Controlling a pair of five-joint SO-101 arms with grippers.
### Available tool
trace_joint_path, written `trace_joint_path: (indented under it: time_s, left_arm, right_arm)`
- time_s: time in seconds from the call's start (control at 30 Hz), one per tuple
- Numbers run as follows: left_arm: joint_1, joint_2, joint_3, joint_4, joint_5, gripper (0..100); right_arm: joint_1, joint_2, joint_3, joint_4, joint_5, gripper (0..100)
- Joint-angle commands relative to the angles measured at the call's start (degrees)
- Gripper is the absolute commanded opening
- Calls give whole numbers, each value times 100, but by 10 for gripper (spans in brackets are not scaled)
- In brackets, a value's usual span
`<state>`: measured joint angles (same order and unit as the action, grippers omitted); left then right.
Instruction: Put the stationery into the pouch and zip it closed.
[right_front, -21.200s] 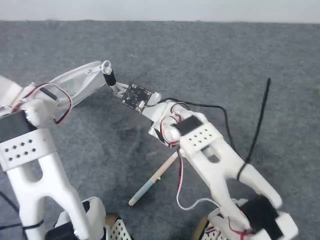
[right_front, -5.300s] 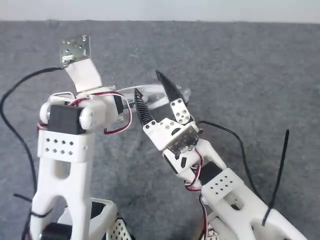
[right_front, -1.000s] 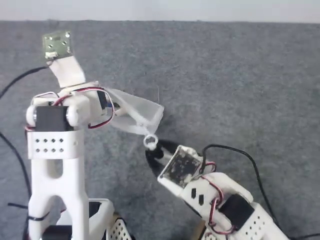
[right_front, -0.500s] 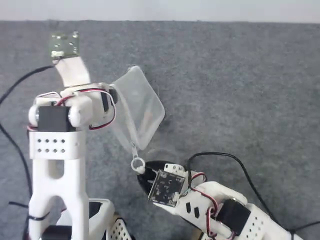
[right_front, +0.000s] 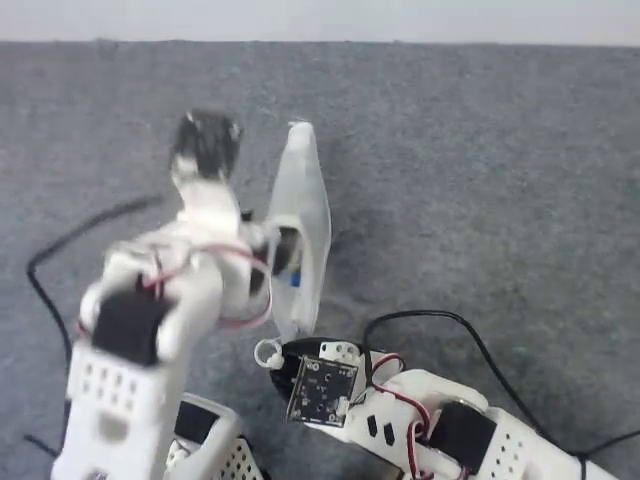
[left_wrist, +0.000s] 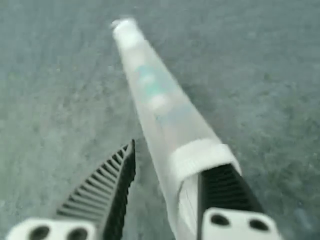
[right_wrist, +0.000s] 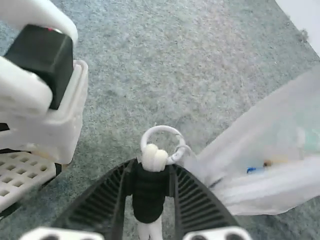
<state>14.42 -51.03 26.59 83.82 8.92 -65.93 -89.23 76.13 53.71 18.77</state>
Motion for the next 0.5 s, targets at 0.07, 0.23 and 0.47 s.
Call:
trace_joint_path:
  time_s: [0.07,0.23,0.47]
  left_arm:
    - [677,-1538,998,-765,-703,186]
    - [738,-1829,1112,-756,-712,239]
    - [738,-1855,1138,-598,-1064,253]
  right_arm:
    - [-66,-163,-299,-31,26,6]
    - [-66,-171,-299,-48,18,6]
    - [-31,-171,-299,-224,18,6]
